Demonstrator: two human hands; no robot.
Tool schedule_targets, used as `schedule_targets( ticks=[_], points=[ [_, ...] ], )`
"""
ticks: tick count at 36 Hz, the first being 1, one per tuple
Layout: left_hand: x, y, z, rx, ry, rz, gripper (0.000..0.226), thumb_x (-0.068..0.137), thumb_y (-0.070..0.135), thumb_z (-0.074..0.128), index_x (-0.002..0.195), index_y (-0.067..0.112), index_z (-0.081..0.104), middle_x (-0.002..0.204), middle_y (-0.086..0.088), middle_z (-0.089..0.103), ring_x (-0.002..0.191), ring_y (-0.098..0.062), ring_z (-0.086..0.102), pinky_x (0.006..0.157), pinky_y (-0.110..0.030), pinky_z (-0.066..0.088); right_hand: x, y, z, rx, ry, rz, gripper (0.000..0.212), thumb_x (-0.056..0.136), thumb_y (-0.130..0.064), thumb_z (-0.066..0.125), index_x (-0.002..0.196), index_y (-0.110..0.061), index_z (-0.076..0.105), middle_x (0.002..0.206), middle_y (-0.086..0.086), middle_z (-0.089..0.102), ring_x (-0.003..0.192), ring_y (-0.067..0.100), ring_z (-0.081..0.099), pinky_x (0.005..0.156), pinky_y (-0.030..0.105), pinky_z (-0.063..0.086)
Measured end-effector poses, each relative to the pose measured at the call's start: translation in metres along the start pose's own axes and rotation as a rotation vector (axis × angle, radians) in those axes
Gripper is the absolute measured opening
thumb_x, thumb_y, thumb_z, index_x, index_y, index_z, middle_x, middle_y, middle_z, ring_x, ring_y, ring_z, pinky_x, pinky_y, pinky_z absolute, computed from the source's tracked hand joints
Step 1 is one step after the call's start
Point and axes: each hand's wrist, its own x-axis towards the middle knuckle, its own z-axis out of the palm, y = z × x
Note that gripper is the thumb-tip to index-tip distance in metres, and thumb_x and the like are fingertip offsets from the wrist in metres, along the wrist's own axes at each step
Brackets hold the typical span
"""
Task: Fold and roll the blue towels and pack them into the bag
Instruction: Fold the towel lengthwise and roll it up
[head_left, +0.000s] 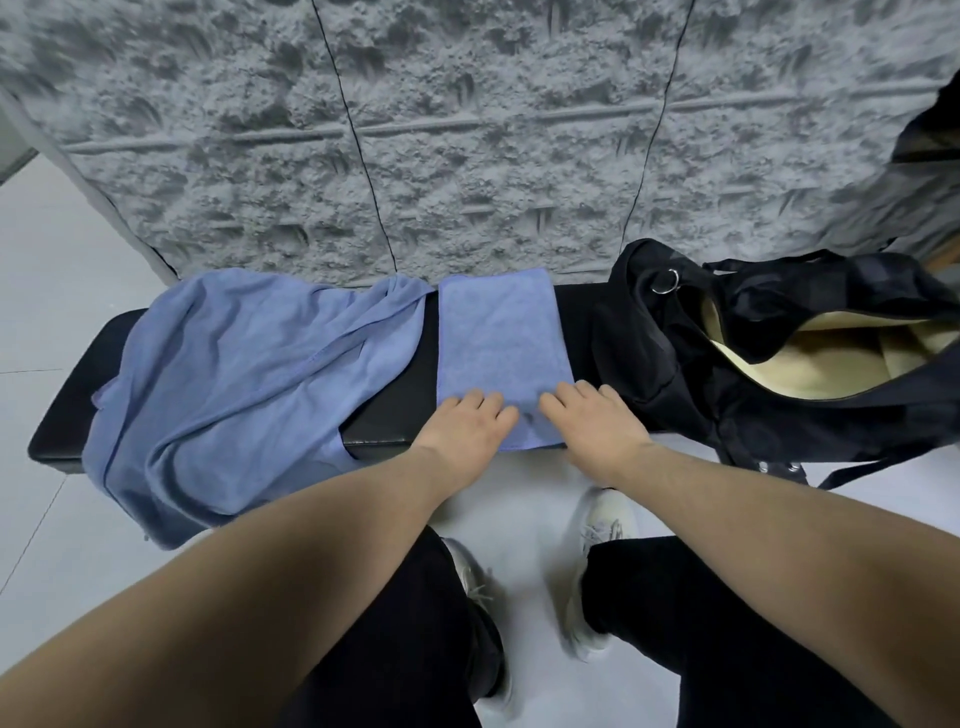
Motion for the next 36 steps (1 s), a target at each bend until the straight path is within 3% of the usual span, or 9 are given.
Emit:
schedule_targets(
  ticks=[2, 5, 7, 13, 18, 23, 26, 30, 36],
  points=[
    [0.003, 0.000, 0.000, -0.028, -0.007, 0.005, 0.042, 0.083, 0.003, 0.052, 0.123, 0.014, 0.040, 0.114, -0.006, 0.044, 0.099, -0.025, 0.046, 0.079, -0.034, 0.037, -0.001, 0.001, -0.002, 0.002, 0.030, -0.027, 0.041, 0.073, -0.015, 0.070, 0.111, -0.015, 0.052, 0.100, 0.005, 0.053, 0.090, 0.026, 0.053, 0.071, 0.034, 0.029],
    [0.004, -0.003, 0.000, -0.073, 0.009, 0.012, 0.042, 0.085, 0.007, 0.051, 0.125, 0.016, 0.042, 0.115, -0.004, 0.045, 0.098, -0.024, 0.045, 0.077, -0.032, 0.034, -0.001, 0.003, 0.000, 0.027, 0.115, -0.109, 0.040, 0.052, -0.019, 0.079, 0.084, -0.015, 0.055, 0.077, 0.003, 0.052, 0.068, 0.024, 0.052, 0.062, 0.031, 0.029],
    [0.001, -0.004, 0.000, -0.099, 0.027, 0.013, 0.038, 0.085, 0.011, 0.051, 0.121, 0.016, 0.042, 0.114, -0.003, 0.045, 0.098, -0.023, 0.045, 0.074, -0.030, 0.030, -0.004, 0.004, 0.001, 0.081, 0.172, -0.141, 0.032, 0.056, -0.018, 0.076, 0.079, -0.015, 0.054, 0.075, 0.002, 0.050, 0.067, 0.024, 0.049, 0.061, 0.031, 0.030],
    [-0.002, -0.006, -0.006, -0.124, 0.029, -0.030, 0.049, 0.082, 0.032, 0.064, 0.123, 0.016, 0.040, 0.114, -0.001, 0.046, 0.100, -0.023, 0.049, 0.073, -0.030, 0.027, -0.005, 0.005, -0.003, 0.403, 0.083, -0.180, 0.004, 0.094, -0.021, 0.054, 0.091, -0.018, 0.052, 0.088, -0.009, 0.042, 0.084, 0.013, 0.038, 0.076, 0.029, 0.031],
    [-0.004, -0.005, -0.007, -0.145, 0.028, -0.064, 0.033, 0.088, 0.015, 0.051, 0.120, 0.014, 0.044, 0.112, -0.004, 0.049, 0.098, -0.025, 0.050, 0.069, -0.032, 0.028, -0.006, 0.008, -0.013, 0.487, 0.018, -0.129, 0.011, 0.096, -0.024, 0.053, 0.088, -0.025, 0.046, 0.084, -0.013, 0.043, 0.081, 0.011, 0.037, 0.073, 0.027, 0.027],
    [-0.006, -0.007, -0.008, -0.292, 0.000, -0.072, 0.025, 0.090, 0.016, 0.048, 0.115, 0.014, 0.051, 0.109, -0.004, 0.050, 0.097, -0.026, 0.051, 0.073, -0.038, 0.045, -0.008, 0.016, -0.012, 0.447, -0.008, -0.121, 0.013, 0.097, -0.027, 0.055, 0.099, -0.016, 0.061, 0.091, -0.009, 0.045, 0.086, 0.011, 0.034, 0.076, 0.027, 0.028],
    [-0.009, -0.015, -0.004, -0.441, -0.010, -0.055, 0.023, 0.090, 0.017, 0.049, 0.111, 0.015, 0.058, 0.106, -0.003, 0.052, 0.096, -0.025, 0.051, 0.080, -0.041, 0.048, -0.010, 0.020, -0.014, 0.482, -0.013, -0.109, 0.016, 0.097, -0.026, 0.057, 0.102, -0.014, 0.065, 0.093, -0.009, 0.044, 0.089, 0.012, 0.037, 0.079, 0.025, 0.031],
    [-0.015, -0.024, 0.003, -0.698, -0.033, -0.128, 0.025, 0.092, 0.011, 0.050, 0.107, 0.018, 0.068, 0.098, 0.003, 0.050, 0.092, -0.017, 0.050, 0.080, -0.026, 0.039, -0.011, 0.024, -0.014, 0.550, -0.100, -0.075, 0.019, 0.099, -0.024, 0.054, 0.107, -0.015, 0.069, 0.096, -0.010, 0.049, 0.096, 0.015, 0.048, 0.087, 0.025, 0.038],
    [-0.018, -0.030, 0.006, -0.844, -0.031, -0.135, 0.035, 0.098, 0.007, 0.045, 0.127, 0.018, 0.060, 0.113, 0.005, 0.058, 0.102, -0.010, 0.052, 0.085, -0.016, 0.034, -0.012, 0.028, -0.016, 0.657, -0.138, 0.025, 0.024, 0.101, -0.018, 0.049, 0.117, -0.015, 0.066, 0.103, -0.009, 0.051, 0.096, 0.008, 0.047, 0.086, 0.017, 0.034]
  ],
)
